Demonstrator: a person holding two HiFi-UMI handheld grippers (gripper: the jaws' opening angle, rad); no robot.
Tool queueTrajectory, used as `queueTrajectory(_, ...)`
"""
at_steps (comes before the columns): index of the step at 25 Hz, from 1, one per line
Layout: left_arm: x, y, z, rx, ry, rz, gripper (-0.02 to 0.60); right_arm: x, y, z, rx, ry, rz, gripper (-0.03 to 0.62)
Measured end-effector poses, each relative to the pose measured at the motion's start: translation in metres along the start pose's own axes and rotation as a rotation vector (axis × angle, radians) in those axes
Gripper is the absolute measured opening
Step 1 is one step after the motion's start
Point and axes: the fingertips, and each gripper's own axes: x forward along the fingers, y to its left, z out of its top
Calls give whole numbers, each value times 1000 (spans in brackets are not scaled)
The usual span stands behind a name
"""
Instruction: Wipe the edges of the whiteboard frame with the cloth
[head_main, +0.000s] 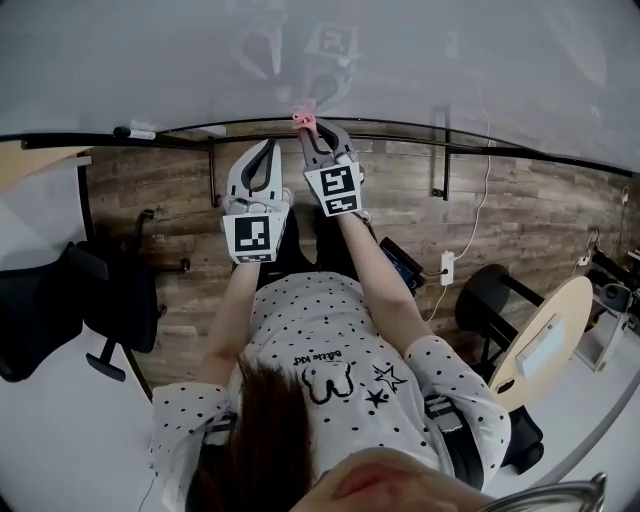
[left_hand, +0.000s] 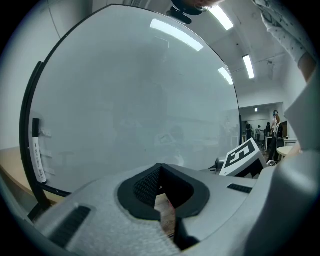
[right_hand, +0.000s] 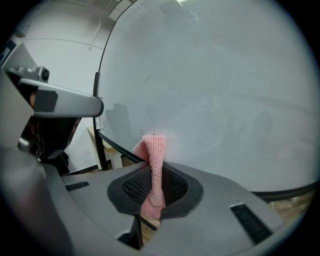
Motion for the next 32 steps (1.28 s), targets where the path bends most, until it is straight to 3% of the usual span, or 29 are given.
queueTrajectory(15, 7, -22, 1, 7, 8, 51, 15, -16, -26, -11, 0, 0, 23, 31)
queueTrajectory(32, 24, -42, 8, 20, 8, 59, 15, -26, -44, -15, -4, -6, 43, 31)
